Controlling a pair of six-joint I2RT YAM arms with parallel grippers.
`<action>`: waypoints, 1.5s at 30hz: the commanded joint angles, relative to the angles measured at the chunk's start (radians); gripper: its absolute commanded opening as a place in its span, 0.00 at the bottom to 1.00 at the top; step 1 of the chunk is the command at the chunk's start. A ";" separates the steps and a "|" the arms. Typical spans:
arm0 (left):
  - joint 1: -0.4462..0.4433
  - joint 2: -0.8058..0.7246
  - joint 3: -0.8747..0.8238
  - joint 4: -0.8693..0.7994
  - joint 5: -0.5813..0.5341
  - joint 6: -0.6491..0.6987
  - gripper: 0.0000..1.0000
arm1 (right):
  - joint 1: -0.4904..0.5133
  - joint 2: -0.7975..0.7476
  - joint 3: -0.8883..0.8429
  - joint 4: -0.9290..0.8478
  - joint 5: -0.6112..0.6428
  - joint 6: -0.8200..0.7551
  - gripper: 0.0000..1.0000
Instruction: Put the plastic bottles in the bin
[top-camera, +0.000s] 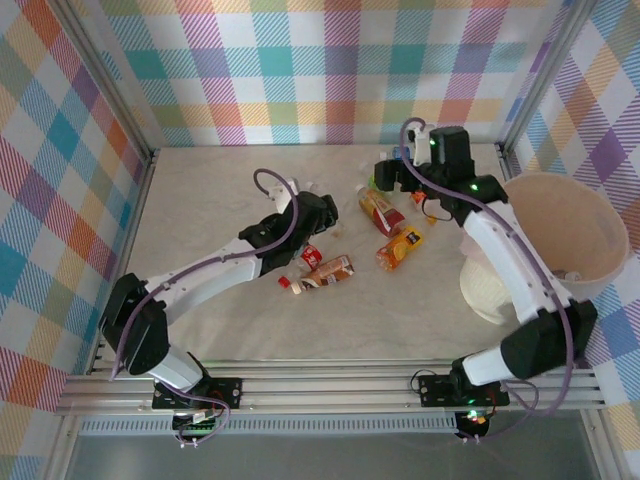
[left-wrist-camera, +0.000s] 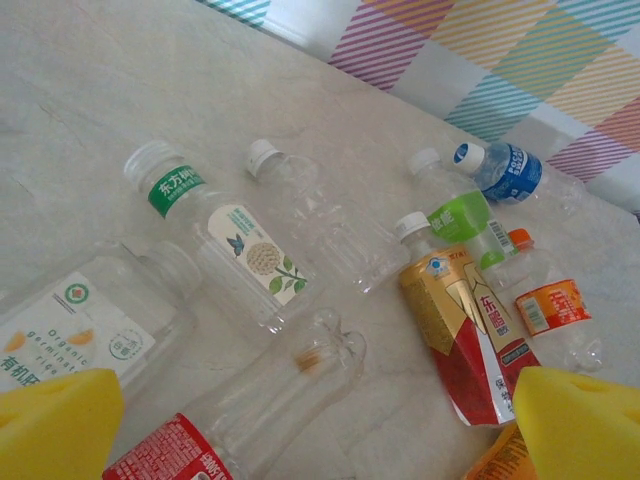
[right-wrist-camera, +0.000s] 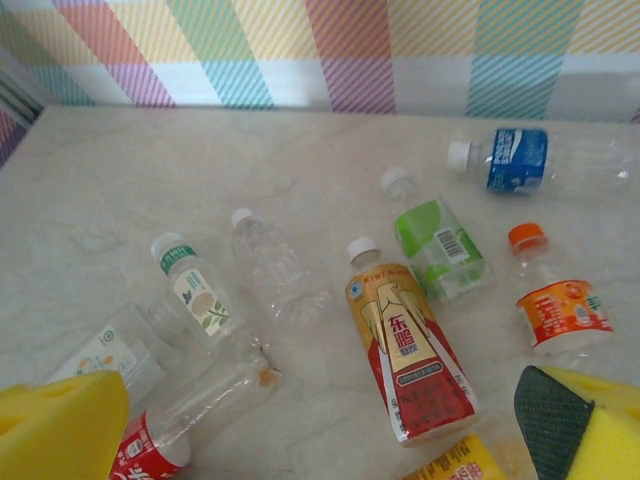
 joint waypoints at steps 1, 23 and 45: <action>0.009 -0.052 -0.029 -0.031 -0.040 -0.019 1.00 | 0.000 0.094 0.076 -0.018 0.020 0.014 1.00; 0.009 -0.092 -0.074 -0.140 -0.140 -0.053 1.00 | -0.196 0.711 0.496 -0.386 0.199 -0.249 0.86; 0.007 -0.113 -0.169 0.185 0.082 0.144 1.00 | -0.180 1.050 0.823 -0.510 0.176 -0.290 0.72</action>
